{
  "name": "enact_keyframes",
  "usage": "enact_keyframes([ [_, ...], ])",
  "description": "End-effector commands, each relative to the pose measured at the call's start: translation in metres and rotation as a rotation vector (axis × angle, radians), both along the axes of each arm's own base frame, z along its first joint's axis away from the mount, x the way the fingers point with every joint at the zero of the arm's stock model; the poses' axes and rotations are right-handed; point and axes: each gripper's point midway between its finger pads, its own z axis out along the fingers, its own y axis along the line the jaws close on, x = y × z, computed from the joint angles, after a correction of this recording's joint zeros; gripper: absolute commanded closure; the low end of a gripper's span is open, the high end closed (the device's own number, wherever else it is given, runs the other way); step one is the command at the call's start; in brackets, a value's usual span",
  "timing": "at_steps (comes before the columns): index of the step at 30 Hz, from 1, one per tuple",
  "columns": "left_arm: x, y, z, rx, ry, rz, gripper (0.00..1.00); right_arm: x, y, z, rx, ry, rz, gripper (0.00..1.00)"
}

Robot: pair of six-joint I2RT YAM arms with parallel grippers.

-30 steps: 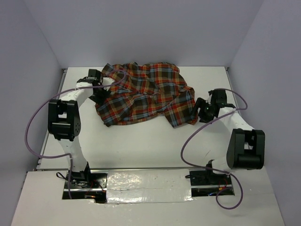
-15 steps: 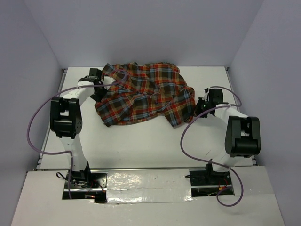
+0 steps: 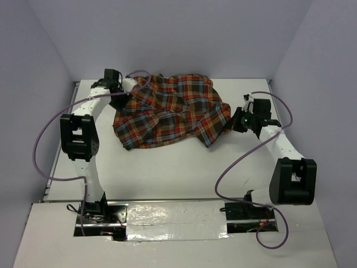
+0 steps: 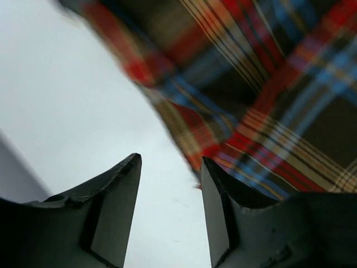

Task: Fold and stack the long sleeve shirts
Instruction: Flatten the shirt out

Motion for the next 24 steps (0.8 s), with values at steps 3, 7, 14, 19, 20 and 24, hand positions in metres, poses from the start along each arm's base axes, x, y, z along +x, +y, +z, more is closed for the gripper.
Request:
enact_keyframes([
  [3, -0.042, 0.000, -0.077, -0.048, 0.251, -0.005, 0.38, -0.007, 0.007, 0.005, 0.008, 0.003, 0.037, 1.00],
  [7, -0.044, -0.001, -0.097, -0.053, 0.286, 0.022, 0.37, -0.011, 0.005, 0.001, -0.012, 0.008, 0.043, 1.00],
  [14, -0.076, -0.014, -0.121, -0.106, 0.389, 0.008, 0.57, -0.016, 0.003, -0.004, -0.021, 0.018, 0.027, 1.00],
  [19, -0.092, -0.018, -0.103, -0.139, 0.427, -0.012, 1.00, -0.014, 0.000, 0.001, -0.040, 0.010, 0.026, 1.00],
  [20, -0.092, -0.018, -0.099, -0.138, 0.426, -0.017, 1.00, -0.013, 0.000, 0.003, -0.043, 0.006, 0.025, 1.00],
  [24, -0.078, -0.010, -0.071, -0.117, 0.355, -0.020, 1.00, -0.011, -0.003, 0.010, -0.058, -0.014, 0.016, 1.00],
])
